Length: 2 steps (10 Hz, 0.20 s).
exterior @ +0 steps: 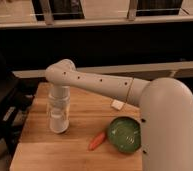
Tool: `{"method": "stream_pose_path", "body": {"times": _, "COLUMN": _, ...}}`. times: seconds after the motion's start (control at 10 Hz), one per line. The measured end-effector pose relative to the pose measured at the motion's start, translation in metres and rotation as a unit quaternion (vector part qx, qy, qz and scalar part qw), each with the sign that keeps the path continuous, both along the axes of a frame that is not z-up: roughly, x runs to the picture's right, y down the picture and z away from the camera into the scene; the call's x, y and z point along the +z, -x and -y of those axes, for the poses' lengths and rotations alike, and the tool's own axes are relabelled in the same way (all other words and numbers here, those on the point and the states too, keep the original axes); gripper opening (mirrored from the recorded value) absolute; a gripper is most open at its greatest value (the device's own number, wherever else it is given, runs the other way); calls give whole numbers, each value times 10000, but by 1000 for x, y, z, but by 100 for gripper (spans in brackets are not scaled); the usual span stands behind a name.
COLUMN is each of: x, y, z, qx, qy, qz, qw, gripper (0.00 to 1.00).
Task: Place the ceramic cup over the eraser
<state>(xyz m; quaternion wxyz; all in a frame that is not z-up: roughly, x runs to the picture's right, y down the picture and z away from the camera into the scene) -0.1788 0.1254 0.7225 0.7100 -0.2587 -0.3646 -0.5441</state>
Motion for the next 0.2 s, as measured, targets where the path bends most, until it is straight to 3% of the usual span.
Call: {"method": "stream_pose_path", "body": {"times": 0.2, "x": 4, "y": -2, "z": 0, "qx": -1, "qy": 0, "qz": -31, "qw": 10000, "gripper": 80}}
